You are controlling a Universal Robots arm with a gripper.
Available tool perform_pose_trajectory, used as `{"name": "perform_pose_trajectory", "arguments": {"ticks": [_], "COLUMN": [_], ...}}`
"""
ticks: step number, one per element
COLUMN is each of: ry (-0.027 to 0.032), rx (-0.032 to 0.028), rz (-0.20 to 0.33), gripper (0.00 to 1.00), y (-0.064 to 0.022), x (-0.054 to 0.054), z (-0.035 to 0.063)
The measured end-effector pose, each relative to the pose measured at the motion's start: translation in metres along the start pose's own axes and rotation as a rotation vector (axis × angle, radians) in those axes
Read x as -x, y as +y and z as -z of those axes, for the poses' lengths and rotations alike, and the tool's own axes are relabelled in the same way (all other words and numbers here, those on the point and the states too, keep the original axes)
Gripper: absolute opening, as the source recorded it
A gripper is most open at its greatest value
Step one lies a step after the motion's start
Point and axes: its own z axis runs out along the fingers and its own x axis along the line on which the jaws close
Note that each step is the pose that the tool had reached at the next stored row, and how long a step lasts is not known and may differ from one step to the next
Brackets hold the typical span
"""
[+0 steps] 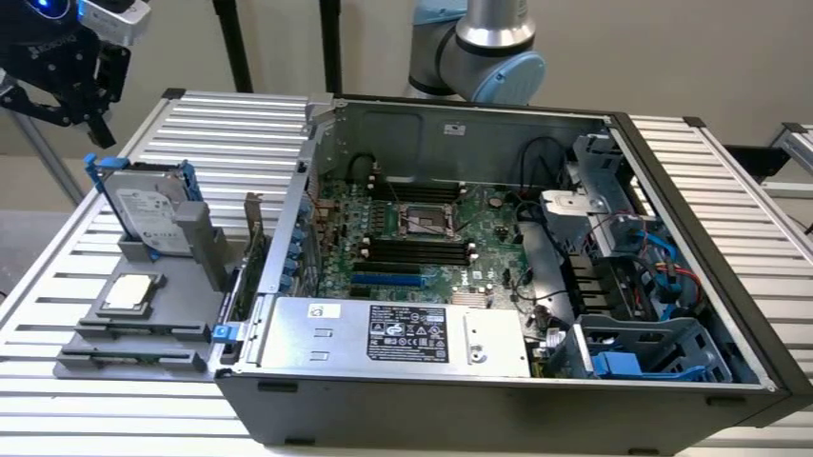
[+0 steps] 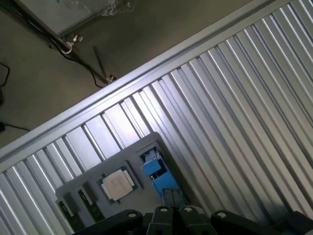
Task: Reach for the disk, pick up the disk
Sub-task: 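Pick up the disk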
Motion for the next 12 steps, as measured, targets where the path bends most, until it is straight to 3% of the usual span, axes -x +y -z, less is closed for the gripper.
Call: {"name": "perform_pose_trajectory", "arguments": {"ticks": [12], "ry": [0.0048], "rx": [0.0064], "rz": [0.218], "gripper": [0.11], "y": [-0.0001], "x": [-0.0001], "z": [-0.0026]}}
